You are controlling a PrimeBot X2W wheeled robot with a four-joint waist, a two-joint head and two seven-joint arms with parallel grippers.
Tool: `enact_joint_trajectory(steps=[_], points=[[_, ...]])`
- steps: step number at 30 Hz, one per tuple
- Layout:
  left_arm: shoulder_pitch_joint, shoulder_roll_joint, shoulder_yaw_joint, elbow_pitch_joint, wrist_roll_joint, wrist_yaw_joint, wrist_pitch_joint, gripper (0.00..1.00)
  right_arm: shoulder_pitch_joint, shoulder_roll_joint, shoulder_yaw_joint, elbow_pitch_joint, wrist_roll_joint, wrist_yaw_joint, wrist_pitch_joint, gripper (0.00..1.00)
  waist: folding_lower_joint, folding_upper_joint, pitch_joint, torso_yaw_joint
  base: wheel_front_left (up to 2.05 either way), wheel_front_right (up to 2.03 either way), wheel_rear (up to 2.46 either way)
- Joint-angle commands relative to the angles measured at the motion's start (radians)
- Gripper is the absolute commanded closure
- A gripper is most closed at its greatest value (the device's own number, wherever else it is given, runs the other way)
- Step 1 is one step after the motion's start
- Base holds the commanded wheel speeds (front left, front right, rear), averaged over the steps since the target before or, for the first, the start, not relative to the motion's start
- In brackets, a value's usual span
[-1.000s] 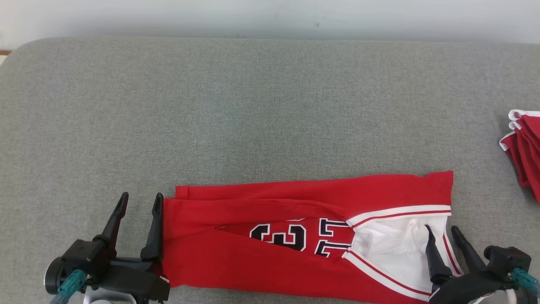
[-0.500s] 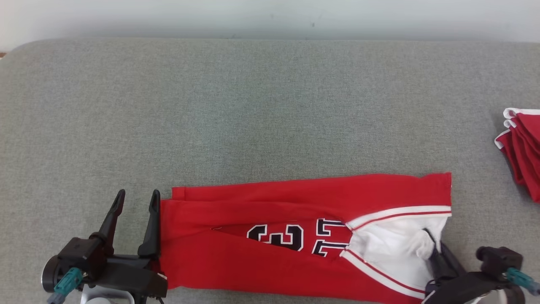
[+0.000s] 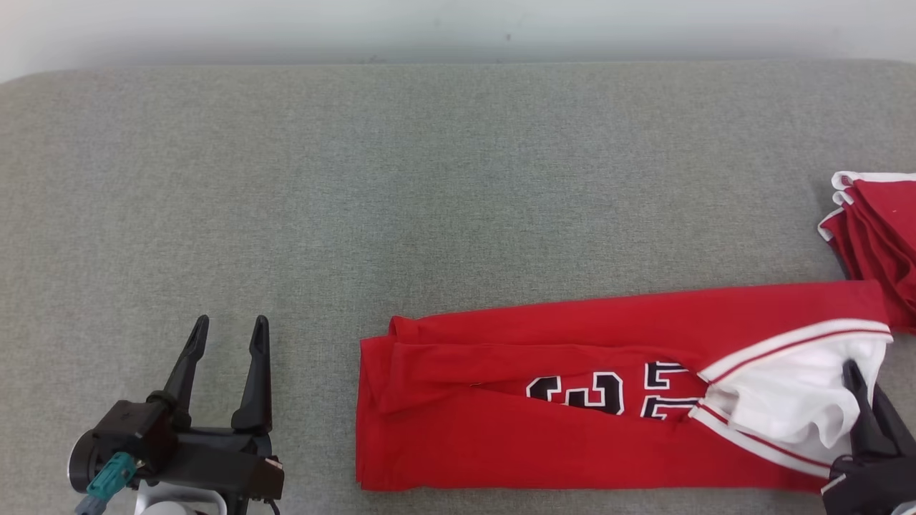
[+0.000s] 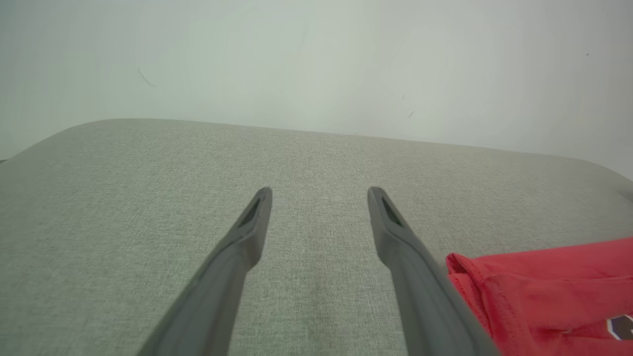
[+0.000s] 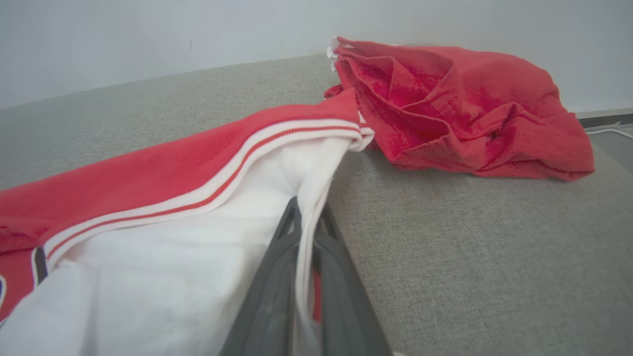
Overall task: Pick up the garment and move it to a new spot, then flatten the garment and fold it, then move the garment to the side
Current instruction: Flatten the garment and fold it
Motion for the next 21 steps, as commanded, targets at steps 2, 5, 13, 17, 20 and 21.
enact_joint_trajectory(steps=[2, 5, 13, 17, 20, 21], points=[[0.006, 0.003, 0.006, -0.002, 0.007, -0.003, -0.005, 0.00, 0.002, 0.003, -0.008, -0.041, -0.023, -0.002, -0.006, 1.00, -0.0001, -0.0001, 0.001, -0.007, 0.00, 0.00, 0.00], [0.004, 0.000, 0.009, -0.003, 0.007, -0.009, -0.005, 0.00, 0.009, 0.006, 0.003, -0.120, -0.055, -0.002, -0.007, 1.00, -0.0001, -0.0001, 0.000, -0.013, 0.00, 0.00, 0.00], [0.002, -0.006, 0.016, -0.005, 0.007, -0.019, -0.005, 0.00, 0.020, 0.025, 0.091, -0.393, -0.158, -0.002, 0.031, 1.00, -0.0001, -0.0001, 0.001, -0.020, 0.00, 0.00, 0.00], [-0.006, -0.013, 0.015, -0.003, 0.006, -0.024, -0.005, 0.00, 0.003, 0.044, 0.172, -0.483, -0.182, -0.002, 0.092, 1.00, -0.0001, -0.0001, -0.001, -0.012, 0.00, 0.00, 0.00], [-0.009, -0.020, 0.015, 0.000, 0.003, -0.031, -0.005, 0.00, -0.007, 0.062, 0.238, -0.521, -0.178, -0.001, 0.137, 1.00, -0.0001, -0.0001, -0.005, 0.000, 0.00, 0.00, 0.00], [-0.008, -0.022, 0.016, 0.001, 0.002, -0.034, -0.005, 0.00, -0.013, 0.068, 0.258, -0.530, -0.176, -0.001, 0.151, 1.00, -0.0001, -0.0001, -0.006, 0.004, 0.00, 0.00, 0.00]])
